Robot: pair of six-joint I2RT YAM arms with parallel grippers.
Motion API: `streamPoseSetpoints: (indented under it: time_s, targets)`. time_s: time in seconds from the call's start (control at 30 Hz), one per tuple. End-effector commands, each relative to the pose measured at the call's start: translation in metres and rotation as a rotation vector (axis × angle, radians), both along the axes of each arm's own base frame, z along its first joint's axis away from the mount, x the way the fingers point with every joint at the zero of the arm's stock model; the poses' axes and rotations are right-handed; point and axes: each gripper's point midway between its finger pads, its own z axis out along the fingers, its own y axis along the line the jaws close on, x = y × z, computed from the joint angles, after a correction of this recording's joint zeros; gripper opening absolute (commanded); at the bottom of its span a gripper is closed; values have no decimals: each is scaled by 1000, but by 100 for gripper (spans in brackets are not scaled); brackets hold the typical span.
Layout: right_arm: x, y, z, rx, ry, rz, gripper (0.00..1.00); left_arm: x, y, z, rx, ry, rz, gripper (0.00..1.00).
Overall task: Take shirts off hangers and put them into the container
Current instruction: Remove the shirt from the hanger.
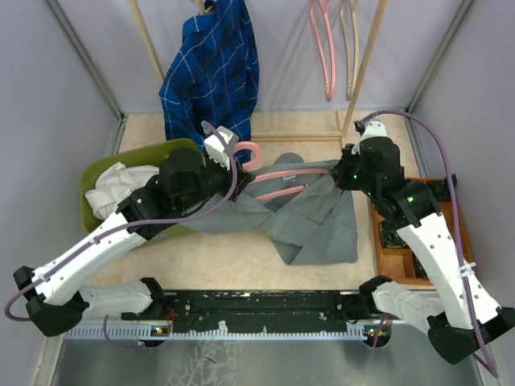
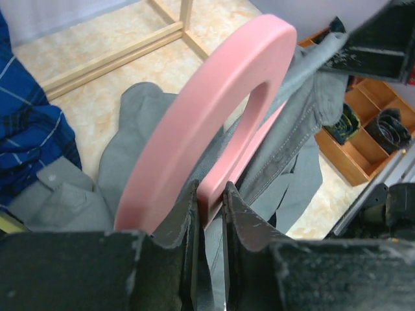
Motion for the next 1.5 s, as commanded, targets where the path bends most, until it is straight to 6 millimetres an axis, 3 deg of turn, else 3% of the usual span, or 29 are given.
streamPoseSetpoints:
  time_s: [0.0, 0.23, 0.33, 0.37, 0.63, 0.93, 1.0, 1.1, 1.33, 1.47]
  targets:
    - [4, -34, 1, -65, -5, -82, 4, -11, 19, 12, 65, -114, -64, 0]
    - [9, -60, -15, -115, 38, -144, 12, -30, 12, 25, 3, -172, -179, 0]
    - [10, -48, -15, 1, 19, -38, 12, -33, 14, 36, -48, -181, -169, 0]
    - [7, -35, -17, 61, 28, 38, 12, -35, 16, 40, -69, -187, -167, 0]
    - [-4, 10, -44, 289, 144, 313, 12, -52, 25, 62, -209, -249, -185, 0]
    - [-12, 26, -44, 394, 74, 381, 16, -55, 30, 75, -312, -289, -164, 0]
    - [-15, 28, -36, 399, 31, 402, 33, -52, 28, 71, -298, -280, -159, 0]
    - [-22, 24, -12, 353, -104, 421, 52, -48, 25, 64, -264, -261, -159, 0]
    - [-38, 7, 36, 205, -477, 403, 77, -51, 12, 47, -223, -208, -216, 0]
    - [-43, -1, 49, 145, -558, 380, 82, -59, 2, 38, -211, -199, -289, 0]
